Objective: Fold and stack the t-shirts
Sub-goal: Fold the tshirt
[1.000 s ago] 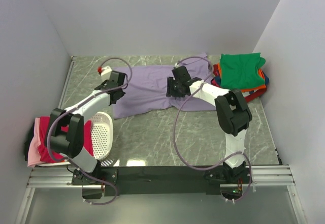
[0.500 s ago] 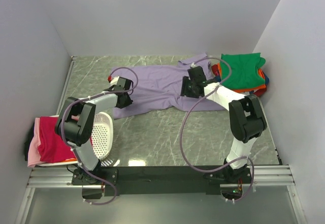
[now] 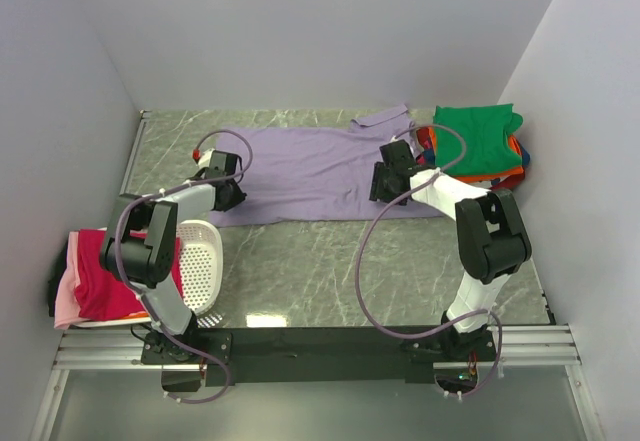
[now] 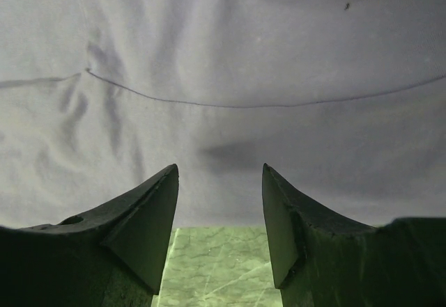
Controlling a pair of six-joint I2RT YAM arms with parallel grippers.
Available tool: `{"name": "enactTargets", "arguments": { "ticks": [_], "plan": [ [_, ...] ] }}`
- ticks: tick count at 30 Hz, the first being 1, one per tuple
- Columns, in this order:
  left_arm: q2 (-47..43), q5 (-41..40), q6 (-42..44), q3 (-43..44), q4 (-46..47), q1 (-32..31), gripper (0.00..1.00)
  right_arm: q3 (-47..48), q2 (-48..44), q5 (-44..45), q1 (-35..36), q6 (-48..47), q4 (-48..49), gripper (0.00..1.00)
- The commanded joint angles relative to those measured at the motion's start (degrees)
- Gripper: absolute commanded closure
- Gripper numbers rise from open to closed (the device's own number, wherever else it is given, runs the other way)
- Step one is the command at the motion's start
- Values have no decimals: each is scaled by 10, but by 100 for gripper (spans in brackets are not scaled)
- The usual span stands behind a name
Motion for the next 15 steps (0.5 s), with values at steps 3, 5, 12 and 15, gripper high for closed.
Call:
{"name": "enactTargets", "arguments": {
  "ticks": [3, 5, 12, 15],
  "plan": [
    [-27, -19, 23, -24, -38, 9, 72, -7, -4, 18, -4, -7, -1, 41],
    [-33, -20, 27, -26, -39, 13, 72, -16, -1, 14, -2, -5, 0, 41],
    [-63, -32, 36, -32, -43, 26, 72, -35, 2, 4, 4, -6, -9, 42],
    [-70, -38, 38, -34, -45, 32, 72, -42, -3, 1, 10, -4, -20, 42]
  ]
}}
